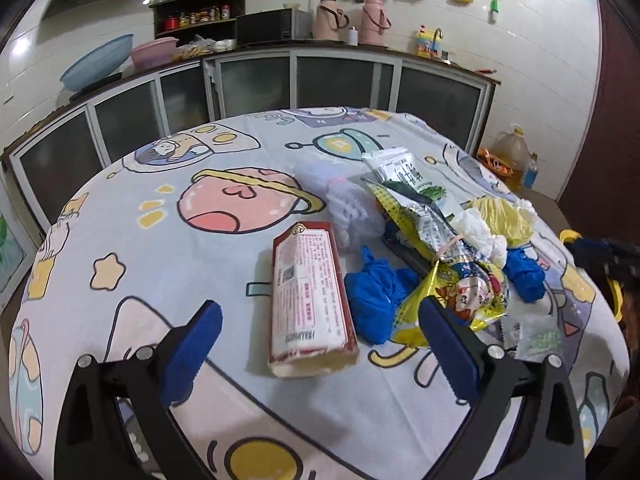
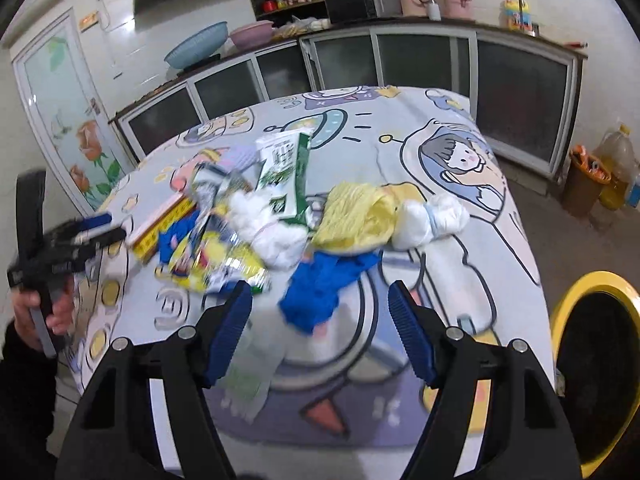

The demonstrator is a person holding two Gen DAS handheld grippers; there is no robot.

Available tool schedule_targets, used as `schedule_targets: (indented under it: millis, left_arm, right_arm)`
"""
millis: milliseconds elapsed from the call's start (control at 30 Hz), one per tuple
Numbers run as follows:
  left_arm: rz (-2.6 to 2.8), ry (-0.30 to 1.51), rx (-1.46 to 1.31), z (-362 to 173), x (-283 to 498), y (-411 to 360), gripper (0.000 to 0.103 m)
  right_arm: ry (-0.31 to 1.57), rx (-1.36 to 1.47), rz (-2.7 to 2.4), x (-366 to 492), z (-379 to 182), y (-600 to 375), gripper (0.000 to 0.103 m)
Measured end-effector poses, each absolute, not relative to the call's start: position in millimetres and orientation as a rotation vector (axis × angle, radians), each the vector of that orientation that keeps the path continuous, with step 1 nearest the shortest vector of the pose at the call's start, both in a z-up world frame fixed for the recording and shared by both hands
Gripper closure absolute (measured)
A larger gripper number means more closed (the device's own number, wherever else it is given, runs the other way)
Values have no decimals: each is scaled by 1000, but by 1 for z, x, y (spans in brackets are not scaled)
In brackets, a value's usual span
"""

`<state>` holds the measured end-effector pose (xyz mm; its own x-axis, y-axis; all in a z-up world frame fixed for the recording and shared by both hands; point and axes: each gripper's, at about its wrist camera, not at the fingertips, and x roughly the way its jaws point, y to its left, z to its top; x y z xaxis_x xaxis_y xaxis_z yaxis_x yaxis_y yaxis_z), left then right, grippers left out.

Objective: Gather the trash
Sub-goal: 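Grasp the red-and-white paper box with the left tool while the right tool grasps the yellow plastic bag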

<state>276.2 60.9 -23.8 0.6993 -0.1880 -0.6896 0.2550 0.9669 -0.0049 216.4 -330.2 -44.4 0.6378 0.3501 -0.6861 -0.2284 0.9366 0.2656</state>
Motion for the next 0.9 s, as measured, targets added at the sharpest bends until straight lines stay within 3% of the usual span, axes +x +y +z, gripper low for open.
schedule_targets:
  millis: [267, 633, 900]
  left_arm:
    - [-237, 832, 100, -41, 302, 62, 8]
    - [-279, 935, 36, -66, 335, 65, 8]
    - [-329, 957, -132, -71, 347, 84, 8]
  right_arm:
    - [820, 147, 290, 253, -46, -330, 35]
    - [901, 123, 299, 291, -66, -313, 44]
    - [927, 192, 334, 303, -76, -313, 44]
